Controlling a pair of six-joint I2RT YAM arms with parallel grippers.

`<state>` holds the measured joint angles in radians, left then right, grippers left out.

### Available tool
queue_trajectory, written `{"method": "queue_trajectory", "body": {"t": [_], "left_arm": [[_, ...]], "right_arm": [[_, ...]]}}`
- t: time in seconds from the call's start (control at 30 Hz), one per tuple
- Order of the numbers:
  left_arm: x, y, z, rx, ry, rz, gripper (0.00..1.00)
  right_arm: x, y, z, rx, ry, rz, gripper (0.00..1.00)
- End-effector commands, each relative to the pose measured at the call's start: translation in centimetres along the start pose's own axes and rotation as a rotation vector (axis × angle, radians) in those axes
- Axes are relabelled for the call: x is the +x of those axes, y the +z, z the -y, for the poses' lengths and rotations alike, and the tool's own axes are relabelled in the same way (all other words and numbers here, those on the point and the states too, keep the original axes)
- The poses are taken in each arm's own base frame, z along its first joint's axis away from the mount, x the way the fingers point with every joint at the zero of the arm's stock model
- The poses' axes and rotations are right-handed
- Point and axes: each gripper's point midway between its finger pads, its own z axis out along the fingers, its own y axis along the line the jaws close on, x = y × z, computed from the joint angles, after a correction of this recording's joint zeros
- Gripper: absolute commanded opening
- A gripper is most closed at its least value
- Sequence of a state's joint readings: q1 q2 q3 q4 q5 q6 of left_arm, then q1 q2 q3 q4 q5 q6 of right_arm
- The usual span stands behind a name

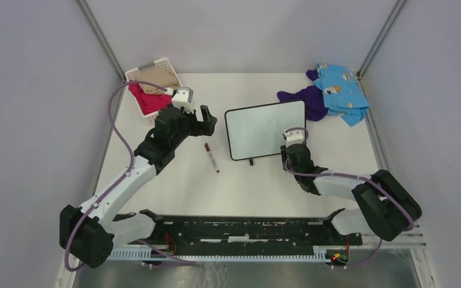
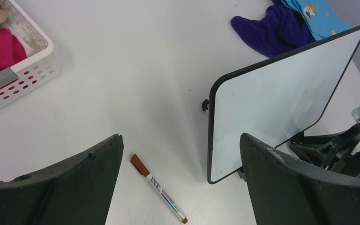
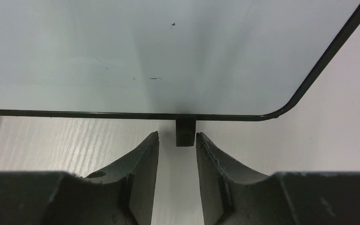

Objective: Write a sentence on the whiteboard
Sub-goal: Adjust the whiteboard stand at the center of the board.

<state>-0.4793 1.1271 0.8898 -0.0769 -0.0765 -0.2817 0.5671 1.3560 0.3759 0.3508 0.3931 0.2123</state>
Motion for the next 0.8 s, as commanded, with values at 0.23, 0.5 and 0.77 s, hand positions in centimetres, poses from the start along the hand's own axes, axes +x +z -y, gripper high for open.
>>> {"method": "queue_trajectory", "body": {"t": [0.23,0.5,0.77], "left_arm": [[-0.5,-2.0,0.8,0.016,0.030,0.057,1.00],[-0.6,-2.1,1.5,0.042,0.027,0.056,1.00],[-0.5,-2.3,1.7,0.042,0.033,0.057,1.00]], "right_arm": [[-2.5,1.1,-0.6,0.003,0.038,0.060,0.29],[-2.8,1.6,-1.3,-0.011,0.077,0.071,0.26],[-3.6,3.1,-2.4,-0.012,0.106,0.068,0.26]]}}
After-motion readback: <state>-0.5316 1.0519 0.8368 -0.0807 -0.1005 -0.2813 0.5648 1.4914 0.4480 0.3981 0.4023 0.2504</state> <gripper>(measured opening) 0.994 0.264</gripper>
